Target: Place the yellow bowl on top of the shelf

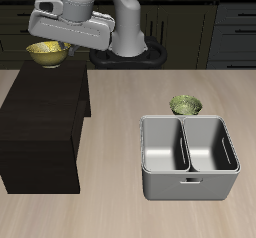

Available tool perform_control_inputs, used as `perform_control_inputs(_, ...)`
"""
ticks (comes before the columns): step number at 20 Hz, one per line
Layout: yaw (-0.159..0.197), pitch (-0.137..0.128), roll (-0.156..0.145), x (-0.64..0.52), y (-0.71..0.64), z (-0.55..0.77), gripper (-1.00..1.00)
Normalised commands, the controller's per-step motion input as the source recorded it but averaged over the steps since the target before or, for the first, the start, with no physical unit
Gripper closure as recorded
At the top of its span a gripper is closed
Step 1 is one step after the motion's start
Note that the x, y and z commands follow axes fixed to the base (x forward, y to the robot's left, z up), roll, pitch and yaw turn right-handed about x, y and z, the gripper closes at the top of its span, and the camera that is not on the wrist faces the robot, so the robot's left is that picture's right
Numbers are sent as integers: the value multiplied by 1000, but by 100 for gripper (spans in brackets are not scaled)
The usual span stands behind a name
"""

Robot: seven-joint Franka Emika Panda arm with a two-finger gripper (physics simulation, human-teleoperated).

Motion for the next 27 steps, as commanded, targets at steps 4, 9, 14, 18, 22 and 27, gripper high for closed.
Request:
perform_control_inputs(4, 16, 12, -8, 34, 3, -187, 100)
perform_control_inputs(9, 16, 28, -17, 74, -24, -202, 100)
perform_control_inputs(14, 0, 41, -88, 52, -107, -153, -100)
perform_control_inputs(18, 9, 15, -23, -47, -8, -19, -100)
perform_control_inputs(22, 4, 4, 8, -48, 111, 1, -100)
perform_control_inputs(27, 1, -33, 28, -183, 126, 87, -100)
